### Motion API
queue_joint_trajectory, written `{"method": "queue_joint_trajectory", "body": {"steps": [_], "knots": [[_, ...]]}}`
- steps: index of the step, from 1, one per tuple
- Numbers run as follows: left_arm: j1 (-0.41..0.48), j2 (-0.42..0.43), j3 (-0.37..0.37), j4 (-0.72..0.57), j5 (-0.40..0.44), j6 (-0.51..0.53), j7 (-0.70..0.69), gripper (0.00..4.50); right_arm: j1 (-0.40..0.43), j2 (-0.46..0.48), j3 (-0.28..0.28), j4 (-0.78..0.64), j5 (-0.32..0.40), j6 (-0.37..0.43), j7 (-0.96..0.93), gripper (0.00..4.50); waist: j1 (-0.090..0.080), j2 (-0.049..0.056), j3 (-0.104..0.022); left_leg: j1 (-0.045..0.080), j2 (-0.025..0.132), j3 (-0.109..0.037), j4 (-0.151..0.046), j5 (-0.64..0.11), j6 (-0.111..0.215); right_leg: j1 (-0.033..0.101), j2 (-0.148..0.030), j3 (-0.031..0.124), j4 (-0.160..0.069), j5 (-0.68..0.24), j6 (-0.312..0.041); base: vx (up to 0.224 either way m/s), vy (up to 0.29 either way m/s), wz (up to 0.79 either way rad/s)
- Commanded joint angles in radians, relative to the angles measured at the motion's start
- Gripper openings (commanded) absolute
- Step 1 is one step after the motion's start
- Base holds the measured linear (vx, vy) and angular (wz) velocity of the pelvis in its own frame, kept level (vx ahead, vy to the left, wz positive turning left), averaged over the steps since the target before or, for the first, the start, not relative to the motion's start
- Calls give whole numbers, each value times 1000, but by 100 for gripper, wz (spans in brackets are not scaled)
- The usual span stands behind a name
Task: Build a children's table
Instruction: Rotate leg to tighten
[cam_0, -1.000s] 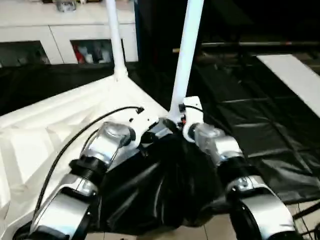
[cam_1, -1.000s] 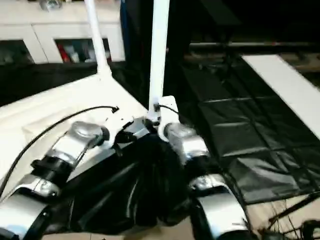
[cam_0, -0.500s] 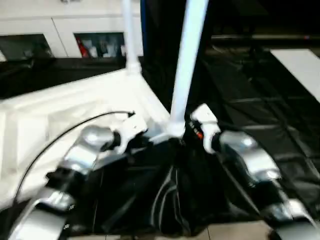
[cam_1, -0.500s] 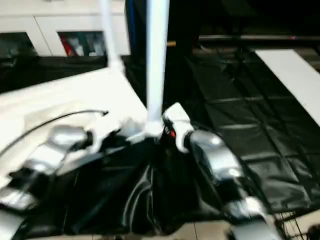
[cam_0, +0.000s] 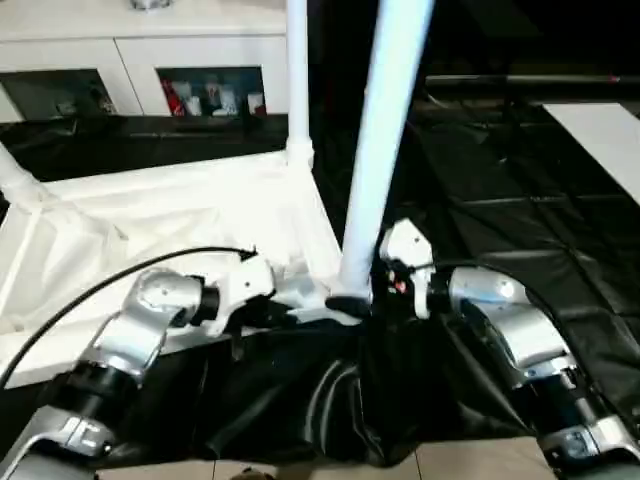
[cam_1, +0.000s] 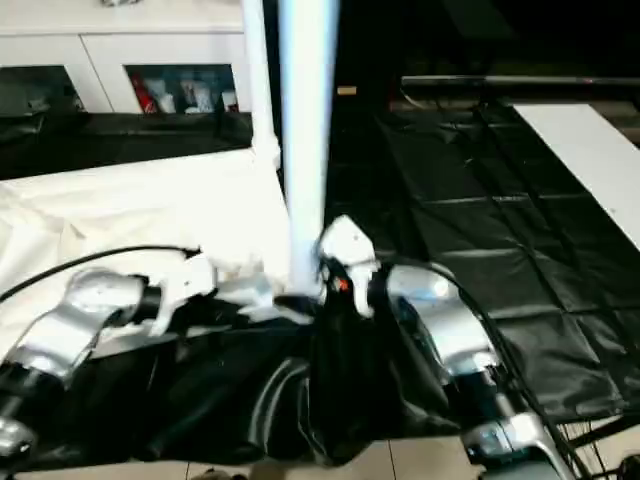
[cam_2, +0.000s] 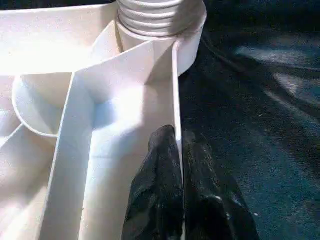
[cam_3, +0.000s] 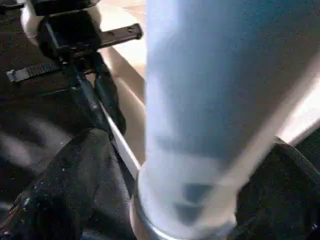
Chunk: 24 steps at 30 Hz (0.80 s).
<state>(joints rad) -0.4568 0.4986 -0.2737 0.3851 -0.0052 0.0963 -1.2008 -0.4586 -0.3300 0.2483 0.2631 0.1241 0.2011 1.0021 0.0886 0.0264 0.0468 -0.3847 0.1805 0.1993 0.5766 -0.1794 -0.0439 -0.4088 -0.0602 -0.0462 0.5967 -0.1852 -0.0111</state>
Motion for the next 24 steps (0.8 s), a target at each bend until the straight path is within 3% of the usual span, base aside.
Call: {"method": "queue_joint_trajectory", "body": {"steps": [1,10,21,24], "knots": [[-7,-7,23,-52,-52,-14,-24,0,-2,-7,8,25,-7,-27,0,435,-4,0,-63,25,57,-24,-58,-157,36,49,-81,46,-55,-107,-224,0,0,0],[-10,-12,31,-51,-80,0,-38,0,-14,9,6,99,-18,-58,-3,435,-2,5,-68,23,54,-23,-49,-124,54,52,-78,43,-45,-37,-244,0,0,0],[-20,-14,26,-30,-73,-3,-39,0,-37,36,-5,161,-17,-88,-18,330,-5,7,-63,26,54,-25,-51,-208,18,47,-78,46,-53,-151,-231,0,0,0],[-19,-12,23,-24,-67,-5,-44,0,-38,37,-5,173,-19,-98,-14,311,-6,7,-64,25,54,-26,-51,-201,16,48,-77,45,-51,-141,-230,0,0,0]]}}
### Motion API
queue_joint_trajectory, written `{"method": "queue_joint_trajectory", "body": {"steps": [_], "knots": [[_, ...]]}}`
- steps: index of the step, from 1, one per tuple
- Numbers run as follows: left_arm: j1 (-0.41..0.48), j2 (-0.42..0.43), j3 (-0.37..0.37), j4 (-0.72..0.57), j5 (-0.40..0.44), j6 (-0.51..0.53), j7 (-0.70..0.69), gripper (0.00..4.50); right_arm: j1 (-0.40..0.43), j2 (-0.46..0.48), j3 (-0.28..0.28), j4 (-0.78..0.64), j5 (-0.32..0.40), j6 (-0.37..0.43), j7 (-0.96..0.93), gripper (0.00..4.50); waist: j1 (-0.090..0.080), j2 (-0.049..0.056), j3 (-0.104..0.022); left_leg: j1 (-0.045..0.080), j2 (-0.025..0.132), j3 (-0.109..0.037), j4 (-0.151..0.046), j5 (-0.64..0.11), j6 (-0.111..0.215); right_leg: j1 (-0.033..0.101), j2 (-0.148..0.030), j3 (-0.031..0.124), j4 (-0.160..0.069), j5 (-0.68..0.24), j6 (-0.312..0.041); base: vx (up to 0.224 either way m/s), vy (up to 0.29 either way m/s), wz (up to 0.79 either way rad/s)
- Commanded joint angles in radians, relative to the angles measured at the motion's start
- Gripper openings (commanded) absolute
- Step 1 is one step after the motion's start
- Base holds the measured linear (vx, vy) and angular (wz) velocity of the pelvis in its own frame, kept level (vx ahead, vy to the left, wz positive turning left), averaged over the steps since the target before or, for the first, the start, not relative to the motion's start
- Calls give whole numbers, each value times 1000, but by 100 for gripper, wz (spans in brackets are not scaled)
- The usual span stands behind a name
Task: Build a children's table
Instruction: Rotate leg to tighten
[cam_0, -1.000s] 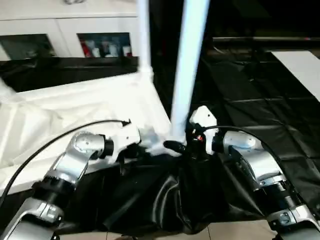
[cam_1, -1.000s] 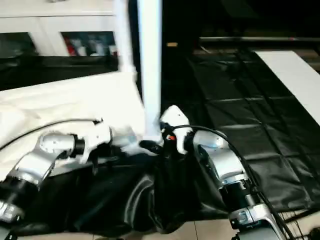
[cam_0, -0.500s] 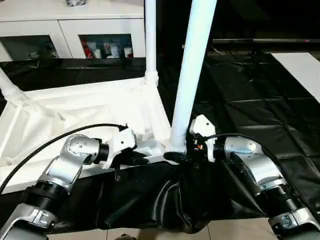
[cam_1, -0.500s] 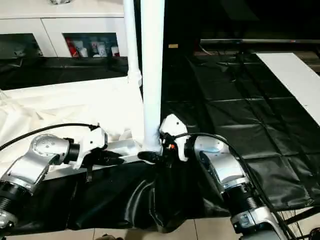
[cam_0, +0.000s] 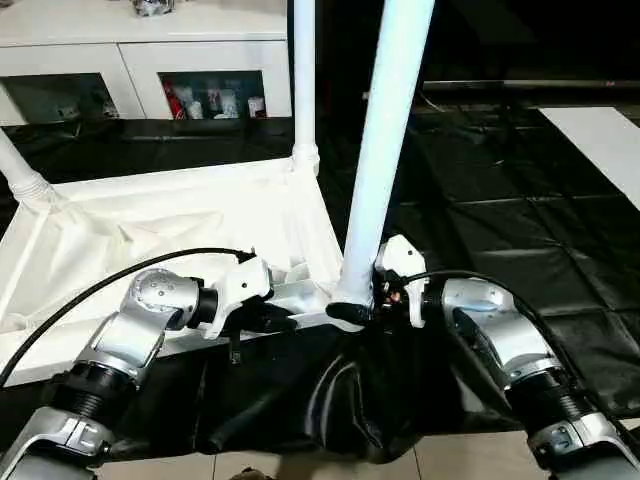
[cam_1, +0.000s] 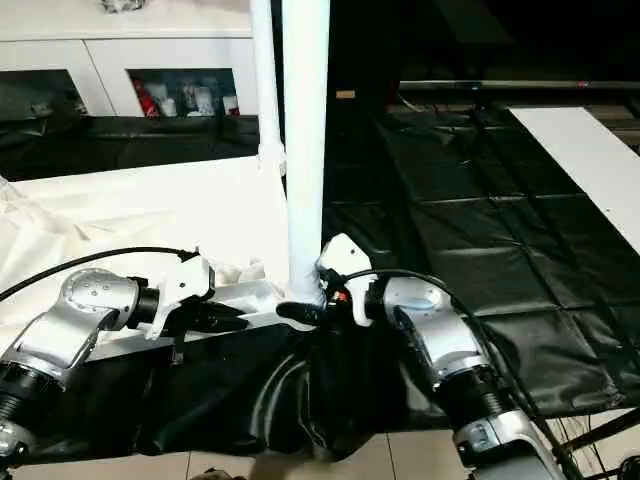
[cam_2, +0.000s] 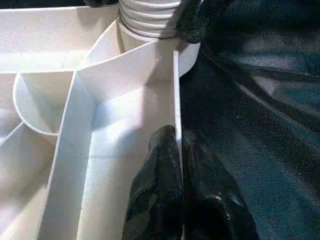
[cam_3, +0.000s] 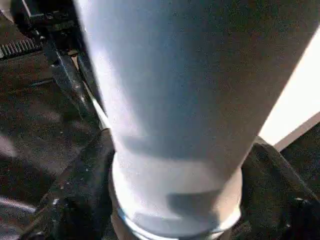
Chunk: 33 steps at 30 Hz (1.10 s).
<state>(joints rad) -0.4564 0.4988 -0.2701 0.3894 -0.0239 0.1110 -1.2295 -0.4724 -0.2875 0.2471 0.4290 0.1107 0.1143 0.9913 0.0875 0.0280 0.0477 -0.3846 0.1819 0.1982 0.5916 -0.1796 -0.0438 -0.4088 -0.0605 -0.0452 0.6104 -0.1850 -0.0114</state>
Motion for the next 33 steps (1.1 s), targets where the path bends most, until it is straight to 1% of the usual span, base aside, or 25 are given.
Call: {"method": "queue_joint_trajectory", "body": {"steps": [1,2,4,5,7,8,15,16,17,18,19,20,21,22,23,24,25,26,27,28,29,30,31,32,33], "knots": [[-19,-12,19,-27,-48,-20,-15,0,-24,-6,-3,8,-6,-13,-3,303,-4,6,-66,25,53,-25,-65,-197,17,48,-77,44,-64,-133,-231,0,0,0],[-20,-11,20,-23,-47,-21,-16,0,-24,-6,-4,10,-4,-13,-3,295,-4,4,-67,25,52,-25,-64,-191,20,49,-77,44,-62,-121,-234,0,0,0],[-21,-10,20,-16,-45,-24,-17,0,-23,-5,-4,14,-5,-16,-2,281,-4,5,-68,24,52,-24,-63,-177,28,50,-76,43,-60,-99,-238,0,0,0],[-22,-8,20,-14,-44,-26,-18,0,-23,-4,-3,16,-6,-18,-3,278,-4,2,-67,23,52,-24,-63,-176,30,50,-76,43,-60,-97,-239,0,0,0],[-22,-6,21,-11,-44,-27,-18,0,-21,-2,-1,20,-9,-23,-3,276,-3,5,-68,23,52,-24,-62,-173,33,50,-76,43,-59,-97,-240,0,0,0],[-21,-4,21,-11,-43,-27,-19,0,-21,0,0,22,-10,-25,-4,276,-3,4,-67,23,52,-24,-62,-176,33,49,-77,43,-61,-101,-240,0,0,0],[-18,-7,22,0,-36,-30,-4,0,-13,17,-7,44,-17,-29,-39,274,-4,4,-68,23,51,-23,-62,-176,31,49,-77,43,-61,-112,-238,0,0,0],[-25,-25,21,38,-9,-38,50,0,-11,47,-29,84,-29,-20,-130,274,-8,2,-66,22,50,-24,-63,-179,26,47,-77,44,-63,-128,-236,0,0,0],[-25,-25,21,38,-9,-38,50,0,-11,47,-29,84,-29,-20,-130,274,-8,2,-66,22,50,-24,-63,-179,26,47,-77,44,-63,-128,-236,0,0,0],[-37,-51,27,82,16,-40,125,0,-12,83,-56,120,-31,-1,-219,274,-10,1,-65,25,50,-24,-63,-190,16,47,-79,46,-67,-156,-230,0,0,0],[-45,-70,34,107,26,-25,171,0,-13,106,-74,140,-27,9,-268,274,-12,1,-63,27,50,-25,-66,-212,5,45,-79,46,-70,-189,-224,0,0,0],[-65,-110,45,153,40,2,259,0,-21,154,-103,187,-31,24,-384,274,-13,2,-62,28,49,-26,-67,-221,-1,45,-79,45,-72,-210,-219,0,0,0],[-66,-113,46,156,41,4,265,0,-22,158,-105,191,-31,25,-394,274,-17,2,-59,30,48,-25,-69,-234,-6,41,-78,46,-76,-236,-214,0,0,0],[-84,-147,46,183,58,31,332,0,-33,199,-126,233,-39,40,-500,274,-21,0,-57,36,48,-28,-72,-273,-26,40,-83,47,-84,-321,-195,0,0,0],[-90,-157,44,188,64,45,351,0,-38,210,-131,246,-41,43,-529,274,-21,1,-53,36,46,-29,-73,-286,-30,39,-84,47,-88,-354,-186,0,0,0],[-91,-160,44,189,66,49,356,0,-39,213,-132,249,-42,44,-536,274,-25,1,-51,39,46,-33,-76,-317,-38,38,-84,46,-92,-408,-169,0,0,0],[-95,-166,43,191,70,59,369,0,-41,221,-134,256,-43,45,-554,274,-28,0,-51,40,46,-34,-77,-331,-39,38,-83,46,-94,-425,-161,0,0,0],[-116,-201,46,210,74,95,420,0,-61,254,-145,292,-45,53,-625,274,-30,-3,-52,43,46,-34,-76,-340,-36,35,-85,49,-97,-434,-154,0,0,0],[-136,-234,51,228,77,128,469,0,-80,283,-156,323,-45,60,-688,273,-33,-2,-51,44,45,-34,-77,-342,-36,33,-85,50,-97,-439,-156,0,0,0],[-152,-258,55,245,78,148,504,0,-95,304,-163,346,-45,63,-732,273,-36,-1,-52,47,43,-36,-76,-349,-40,31,-84,48,-101,-463,-153,0,0,0],[-169,-283,56,265,83,166,541,0,-111,326,-170,369,-42,65,-767,273,-38,-2,-51,45,43,-36,-77,-348,-40,32,-85,48,-102,-464,-152,0,0,0],[-180,-295,56,281,87,171,560,0,-121,338,-175,382,-41,64,-783,273,-37,-3,-50,46,41,-36,-77,-353,-38,30,-83,47,-104,-471,-145,0,0,0],[-199,-320,58,312,94,176,591,0,-139,360,-188,408,-43,53,-815,273,-37,-5,-51,44,40,-37,-76,-354,-34,32,-83,46,-104,-472,-141,0,0,0],[-214,-339,58,336,101,181,613,0,-153,376,-196,429,-43,46,-834,273,-38,-7,-51,41,39,-37,-77,-349,-27,32,-86,46,-106,-476,-135,0,0,0],[-227,-357,61,359,107,187,634,0,-166,391,-199,450,-49,37,-853,273,-37,-11,-52,42,38,-36,-76,-347,-22,32,-87,46,-108,-480,-132,0,0,0]]}}
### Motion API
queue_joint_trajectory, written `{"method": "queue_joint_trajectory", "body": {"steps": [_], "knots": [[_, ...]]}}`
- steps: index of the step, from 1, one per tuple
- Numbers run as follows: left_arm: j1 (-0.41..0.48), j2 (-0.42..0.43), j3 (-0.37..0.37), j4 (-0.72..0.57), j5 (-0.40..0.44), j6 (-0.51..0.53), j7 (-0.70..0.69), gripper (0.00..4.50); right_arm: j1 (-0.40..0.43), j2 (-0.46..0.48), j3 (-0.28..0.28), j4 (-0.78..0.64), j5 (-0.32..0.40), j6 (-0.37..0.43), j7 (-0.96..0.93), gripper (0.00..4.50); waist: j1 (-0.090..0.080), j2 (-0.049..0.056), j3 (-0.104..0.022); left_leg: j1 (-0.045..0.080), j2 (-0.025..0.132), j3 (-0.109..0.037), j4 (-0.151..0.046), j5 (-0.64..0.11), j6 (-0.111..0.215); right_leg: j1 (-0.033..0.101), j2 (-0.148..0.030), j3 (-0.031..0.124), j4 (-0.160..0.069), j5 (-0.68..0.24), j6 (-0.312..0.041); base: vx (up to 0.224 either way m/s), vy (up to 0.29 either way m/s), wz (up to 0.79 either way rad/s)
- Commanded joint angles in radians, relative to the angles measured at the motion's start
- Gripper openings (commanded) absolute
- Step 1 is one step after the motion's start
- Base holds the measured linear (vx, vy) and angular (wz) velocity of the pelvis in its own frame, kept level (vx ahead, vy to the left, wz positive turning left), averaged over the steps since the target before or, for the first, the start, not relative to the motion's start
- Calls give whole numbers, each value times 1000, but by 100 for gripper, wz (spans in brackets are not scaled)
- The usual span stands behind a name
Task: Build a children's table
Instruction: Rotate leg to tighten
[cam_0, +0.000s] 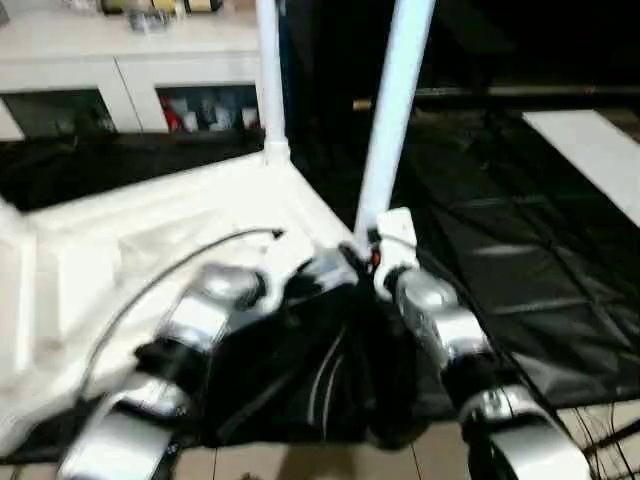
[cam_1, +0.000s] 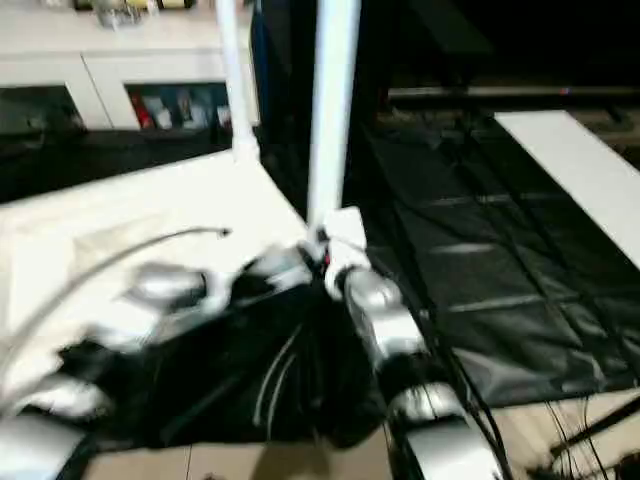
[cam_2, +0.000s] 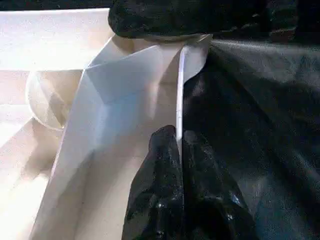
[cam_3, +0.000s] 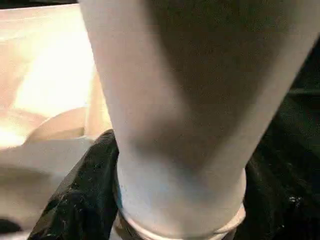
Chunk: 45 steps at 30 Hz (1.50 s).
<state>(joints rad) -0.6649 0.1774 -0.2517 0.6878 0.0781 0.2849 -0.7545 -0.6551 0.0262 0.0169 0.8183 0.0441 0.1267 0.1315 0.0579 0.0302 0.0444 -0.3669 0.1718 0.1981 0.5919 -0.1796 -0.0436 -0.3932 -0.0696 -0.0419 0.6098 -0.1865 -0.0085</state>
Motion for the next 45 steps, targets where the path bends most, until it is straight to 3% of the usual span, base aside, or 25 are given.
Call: {"method": "queue_joint_trajectory", "body": {"steps": [1,4,5,6,8,9,12,13,16,18,19,21,24,25,30,33,37,40,45], "knots": [[-29,-49,44,78,10,17,174,0,8,87,38,75,6,14,-5,273,-6,-13,-49,30,46,-34,-73,-347,-15,11,-78,41,-111,-490,-130,0,0,0],[-41,-65,44,96,15,25,192,0,-8,102,44,104,-4,-3,-20,273,-7,-17,-47,24,48,-37,-78,-358,-5,14,-81,37,-112,-506,-123,0,0,0],[-42,-66,45,97,14,25,192,0,-10,105,40,110,-2,-7,-19,273,-7,-14,-47,26,48,-38,-78,-369,-5,13,-81,35,-113,-519,-118,0,0,0],[-43,-67,45,95,14,27,193,0,-10,108,34,110,6,-6,-8,273,-8,-19,-46,26,49,-38,-79,-374,-3,11,-81,35,-115,-525,-115,0,0,0],[-39,-59,40,88,18,14,183,0,-10,112,12,108,29,-8,20,273,-9,-18,-47,25,50,-41,-81,-388,-3,12,-84,35,-116,-538,-106,0,0,0],[-37,-51,32,90,23,-8,171,0,-11,113,2,106,33,-17,25,329,-9,-17,-48,23,51,-41,-83,-382,-2,13,-84,35,-115,-528,-107,0,0,0],[-35,-42,26,97,30,-24,156,0,-15,111,-10,108,37,-35,34,345,-10,-17,-49,19,52,-41,-86,-373,2,16,-85,35,-113,-496,-111,0,0,0],[-29,-35,25,90,31,-22,142,0,-14,102,-6,101,34,-45,45,365,-21,-16,-48,6,51,-47,-93,-371,-1,26,-85,31,-110,-488,-112,0,0,0],[-8,-10,19,61,27,-33,89,0,-1,67,14,50,14,-62,74,390,-33,-15,-52,4,54,-48,-95,-370,-2,30,-85,27,-108,-446,-125,0,0,0],[5,7,15,39,22,-36,55,0,15,36,41,5,-10,-76,98,401,-30,-18,-51,8,54,-44,-92,-362,5,26,-86,29,-109,-430,-140,0,0,0],[23,35,9,12,19,-54,7,0,46,-7,66,-72,-17,-85,164,401,-25,-22,-54,6,54,-38,-87,-323,20,28,-87,33,-106,-383,-152,0,0,0],[32,52,6,0,19,-63,-14,0,65,-33,80,-118,-16,-85,216,401,-19,-22,-57,4,55,-35,-82,-274,41,30,-85,34,-99,-326,-167,0,0,0],[54,99,-2,-25,12,-108,-80,0,108,-101,102,-204,-18,-97,334,401,-15,-23,-57,2,54,-31,-79,-255,54,30,-84,34,-99,-321,-167,0,0,0],[63,119,-6,-35,8,-136,-111,0,121,-128,107,-226,-15,-110,379,401,-11,-23,-62,2,54,-29,-76,-212,65,35,-83,32,-93,-268,-176,0,0,0],[130,214,-12,-148,-49,-189,-309,0,181,-254,122,-325,59,-125,612,401,-1,-17,-64,2,61,-27,-73,-163,85,39,-83,28,-80,-165,-217,0,0,0],[144,240,-14,-176,-66,-197,-355,0,206,-290,145,-369,85,-112,707,401,2,-6,-65,7,65,-25,-73,-155,95,37,-74,25,-70,-86,-246,0,0,0],[161,248,0,-209,-109,-199,-401,0,227,-320,175,-402,97,-96,805,401,8,-6,-62,8,65,-22,-74,-176,82,37,-76,25,-71,-95,-263,0,0,0],[172,234,25,-226,-164,-195,-439,0,222,-316,202,-381,79,-128,838,401,9,-9,-60,6,63,-24,-75,-198,62,40,-81,26,-74,-151,-252,0,0,0],[181,234,29,-220,-172,-202,-455,0,202,-300,206,-350,68,-146,825,401,7,-9,-61,8,64,-24,-75,-196,56,37,-79,27,-75,-160,-245,0,0,0]]}}
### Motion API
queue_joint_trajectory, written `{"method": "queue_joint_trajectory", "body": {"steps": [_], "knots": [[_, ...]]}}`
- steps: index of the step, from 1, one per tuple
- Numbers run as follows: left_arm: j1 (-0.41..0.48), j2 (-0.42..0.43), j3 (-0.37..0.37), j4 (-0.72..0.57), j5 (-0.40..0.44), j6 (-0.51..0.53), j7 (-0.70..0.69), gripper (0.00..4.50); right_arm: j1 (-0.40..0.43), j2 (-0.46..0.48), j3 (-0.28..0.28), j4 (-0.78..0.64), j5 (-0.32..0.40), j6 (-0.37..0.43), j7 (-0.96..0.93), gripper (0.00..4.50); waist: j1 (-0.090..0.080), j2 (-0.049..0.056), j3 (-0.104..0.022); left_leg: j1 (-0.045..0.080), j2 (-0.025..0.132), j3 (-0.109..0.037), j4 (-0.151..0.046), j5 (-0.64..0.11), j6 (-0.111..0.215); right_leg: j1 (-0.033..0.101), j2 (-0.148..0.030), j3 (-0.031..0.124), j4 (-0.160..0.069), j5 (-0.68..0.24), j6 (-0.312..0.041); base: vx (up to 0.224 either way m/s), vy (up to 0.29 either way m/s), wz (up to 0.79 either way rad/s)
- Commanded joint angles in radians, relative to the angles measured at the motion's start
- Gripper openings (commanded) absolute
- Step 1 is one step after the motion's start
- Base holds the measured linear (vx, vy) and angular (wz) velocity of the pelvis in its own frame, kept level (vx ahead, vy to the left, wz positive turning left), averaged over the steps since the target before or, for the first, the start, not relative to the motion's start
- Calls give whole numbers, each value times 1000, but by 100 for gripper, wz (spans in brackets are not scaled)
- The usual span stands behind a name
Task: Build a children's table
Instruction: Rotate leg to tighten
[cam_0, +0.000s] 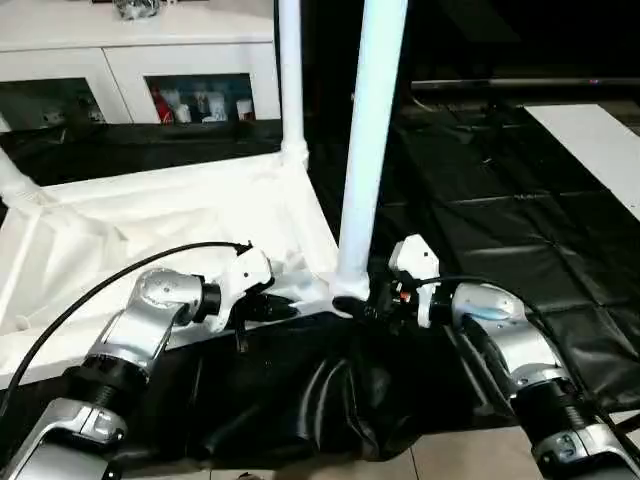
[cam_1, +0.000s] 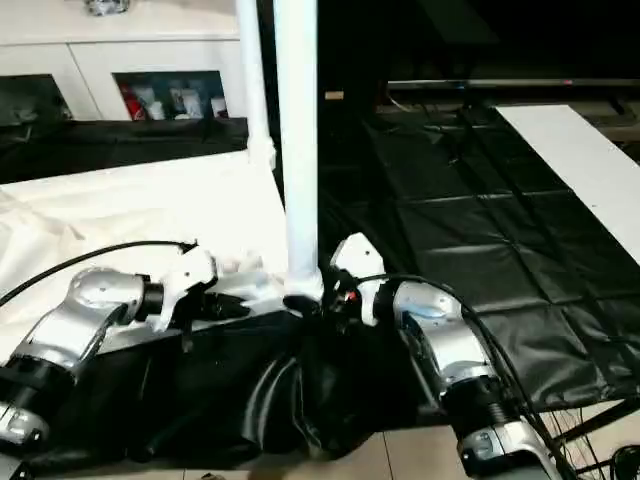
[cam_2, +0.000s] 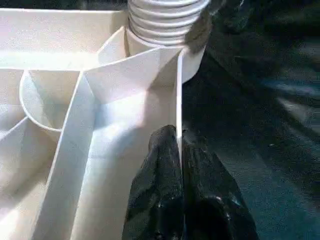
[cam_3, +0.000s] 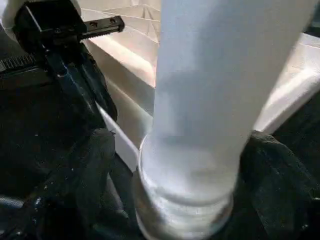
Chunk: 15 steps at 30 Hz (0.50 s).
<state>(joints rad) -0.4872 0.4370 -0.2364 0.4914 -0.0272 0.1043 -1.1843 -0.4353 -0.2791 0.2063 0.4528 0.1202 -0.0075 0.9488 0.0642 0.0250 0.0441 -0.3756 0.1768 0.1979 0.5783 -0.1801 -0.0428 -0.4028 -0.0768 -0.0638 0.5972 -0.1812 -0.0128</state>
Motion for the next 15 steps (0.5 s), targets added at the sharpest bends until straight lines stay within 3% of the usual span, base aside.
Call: {"method": "queue_joint_trajectory", "body": {"steps": [1,4,15], "knots": [[6,-25,11,-18,-59,-24,-25,0,-33,11,14,44,-17,-27,-7,401,-1,-3,-62,16,58,-24,-60,-189,54,47,-72,49,-60,-156,-244,0,0,0],[8,-20,13,-22,-58,-21,-27,0,-41,14,14,58,-19,-28,8,401,1,-8,-62,15,57,-23,-59,-179,59,49,-72,48,-59,-151,-242,0,0,0],[10,3,-5,-5,-15,-34,-19,0,-56,7,22,115,-36,-61,27,305,2,-5,-61,16,57,-24,-58,-183,61,48,-72,48,-60,-175,-239,0,0,0]]}}
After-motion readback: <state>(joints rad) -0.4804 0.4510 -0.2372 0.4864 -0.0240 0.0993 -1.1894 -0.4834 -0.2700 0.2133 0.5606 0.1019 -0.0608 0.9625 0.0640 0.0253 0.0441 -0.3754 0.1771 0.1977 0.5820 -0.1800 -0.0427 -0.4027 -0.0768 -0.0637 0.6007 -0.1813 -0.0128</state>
